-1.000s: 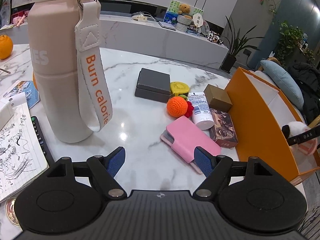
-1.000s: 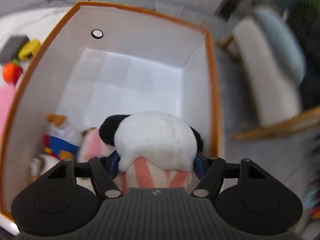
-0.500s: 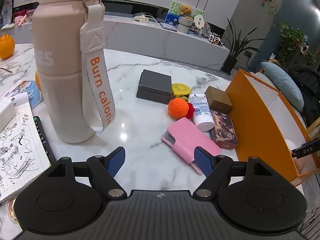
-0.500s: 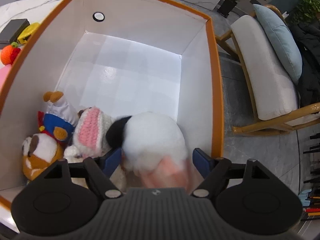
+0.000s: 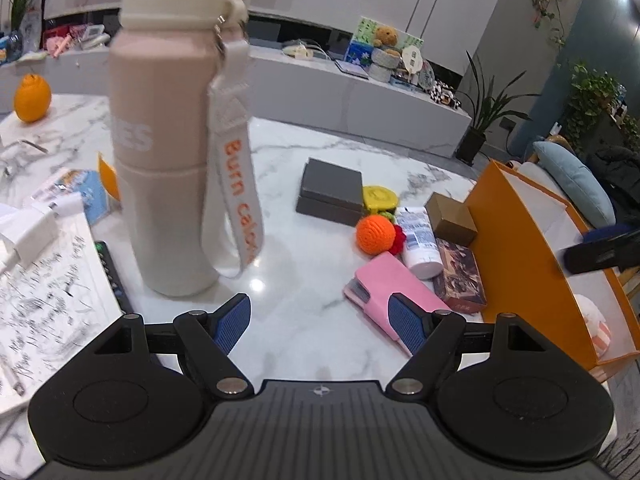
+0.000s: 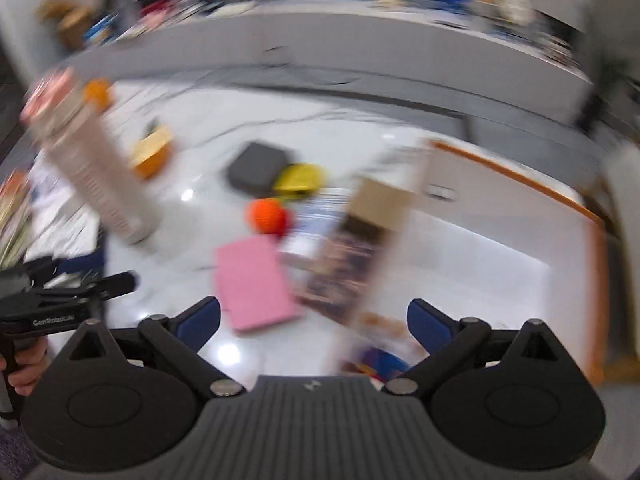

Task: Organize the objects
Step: 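Grasp the pink phone case with the right gripper, then carry the pink case over the box while the left gripper grasps the dark gray box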

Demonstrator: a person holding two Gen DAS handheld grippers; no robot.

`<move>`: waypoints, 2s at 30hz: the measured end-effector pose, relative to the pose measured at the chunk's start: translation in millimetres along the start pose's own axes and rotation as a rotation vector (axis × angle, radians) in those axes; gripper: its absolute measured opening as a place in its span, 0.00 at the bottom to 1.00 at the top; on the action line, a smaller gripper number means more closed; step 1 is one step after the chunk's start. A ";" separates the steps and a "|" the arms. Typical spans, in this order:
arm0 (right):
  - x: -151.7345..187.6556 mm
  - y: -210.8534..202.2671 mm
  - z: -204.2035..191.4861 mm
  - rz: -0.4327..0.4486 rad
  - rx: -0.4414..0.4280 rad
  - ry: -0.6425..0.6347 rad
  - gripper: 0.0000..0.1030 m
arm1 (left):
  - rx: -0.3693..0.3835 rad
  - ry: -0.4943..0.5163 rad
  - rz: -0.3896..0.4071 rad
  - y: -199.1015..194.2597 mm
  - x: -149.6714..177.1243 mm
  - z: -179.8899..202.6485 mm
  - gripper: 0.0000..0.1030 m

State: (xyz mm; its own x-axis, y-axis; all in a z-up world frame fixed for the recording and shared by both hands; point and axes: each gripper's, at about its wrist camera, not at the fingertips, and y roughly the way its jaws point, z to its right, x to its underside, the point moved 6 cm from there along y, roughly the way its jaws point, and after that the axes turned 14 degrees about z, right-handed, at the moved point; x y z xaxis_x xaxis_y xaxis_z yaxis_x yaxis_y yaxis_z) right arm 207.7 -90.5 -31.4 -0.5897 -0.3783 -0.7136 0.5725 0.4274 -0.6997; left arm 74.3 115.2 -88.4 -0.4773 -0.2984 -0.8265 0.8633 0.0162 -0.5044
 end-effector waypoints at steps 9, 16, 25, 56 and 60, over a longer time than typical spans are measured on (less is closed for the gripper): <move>14.9 131.4 -38.3 -0.213 0.053 -0.134 0.96 | 0.005 -0.011 -0.014 1.2 -1.9 -8.2 0.87; 14.0 171.3 -33.8 -0.268 0.059 -0.049 0.99 | 0.031 -0.008 -0.021 0.3 -2.0 -4.7 0.87; 32.4 189.8 -50.4 -0.356 0.023 -0.052 0.99 | 0.056 -0.054 -0.026 -2.1 -3.7 -6.0 0.87; 12.8 -2.0 -2.8 0.270 -0.140 0.498 0.80 | 0.107 -0.032 0.017 18.7 -36.1 37.1 0.87; 19.5 -37.9 25.4 0.349 -0.157 0.556 0.80 | 0.148 0.031 -0.051 74.2 -55.5 68.5 0.87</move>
State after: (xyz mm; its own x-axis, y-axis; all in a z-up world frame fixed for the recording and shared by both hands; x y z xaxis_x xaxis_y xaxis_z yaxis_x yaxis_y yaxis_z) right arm 189.0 -135.0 -19.7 -0.6147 0.2647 -0.7430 0.7179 0.5780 -0.3880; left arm 176.0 67.6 -62.8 -0.5237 -0.2656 -0.8095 0.8517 -0.1398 -0.5051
